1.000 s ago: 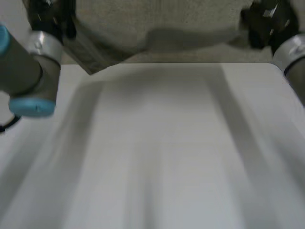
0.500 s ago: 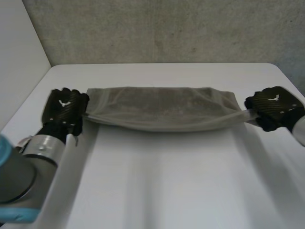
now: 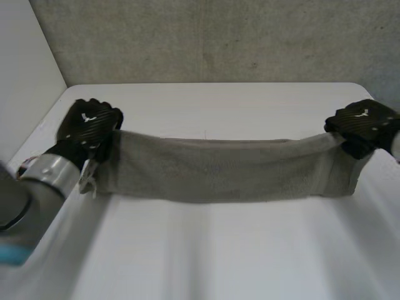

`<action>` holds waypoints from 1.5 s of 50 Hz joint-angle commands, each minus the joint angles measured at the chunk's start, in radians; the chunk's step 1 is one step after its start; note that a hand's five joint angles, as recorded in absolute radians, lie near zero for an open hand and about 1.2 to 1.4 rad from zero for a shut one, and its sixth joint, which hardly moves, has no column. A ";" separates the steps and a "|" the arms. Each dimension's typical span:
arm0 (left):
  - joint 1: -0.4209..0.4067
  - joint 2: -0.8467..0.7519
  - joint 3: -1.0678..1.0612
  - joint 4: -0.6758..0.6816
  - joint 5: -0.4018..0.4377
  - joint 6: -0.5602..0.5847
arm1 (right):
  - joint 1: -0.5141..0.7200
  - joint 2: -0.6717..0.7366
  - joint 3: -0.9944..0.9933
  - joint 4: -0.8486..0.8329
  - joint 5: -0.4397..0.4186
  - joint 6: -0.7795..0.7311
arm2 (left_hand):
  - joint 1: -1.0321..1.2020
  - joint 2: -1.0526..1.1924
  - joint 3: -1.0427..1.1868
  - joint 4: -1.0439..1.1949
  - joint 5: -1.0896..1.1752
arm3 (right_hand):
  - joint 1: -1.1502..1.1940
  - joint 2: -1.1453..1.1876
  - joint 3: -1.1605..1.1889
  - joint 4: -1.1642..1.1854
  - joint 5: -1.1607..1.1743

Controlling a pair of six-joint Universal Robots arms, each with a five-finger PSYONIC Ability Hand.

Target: Fold the towel.

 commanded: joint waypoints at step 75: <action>0.019 -0.471 0.338 0.056 -0.134 0.045 | 0.050 -0.002 0.517 -0.638 0.139 0.243 | -1.268 -1.320 -1.351 -1.317 -1.473 | -0.946 -1.164 -1.162 -1.167 -1.170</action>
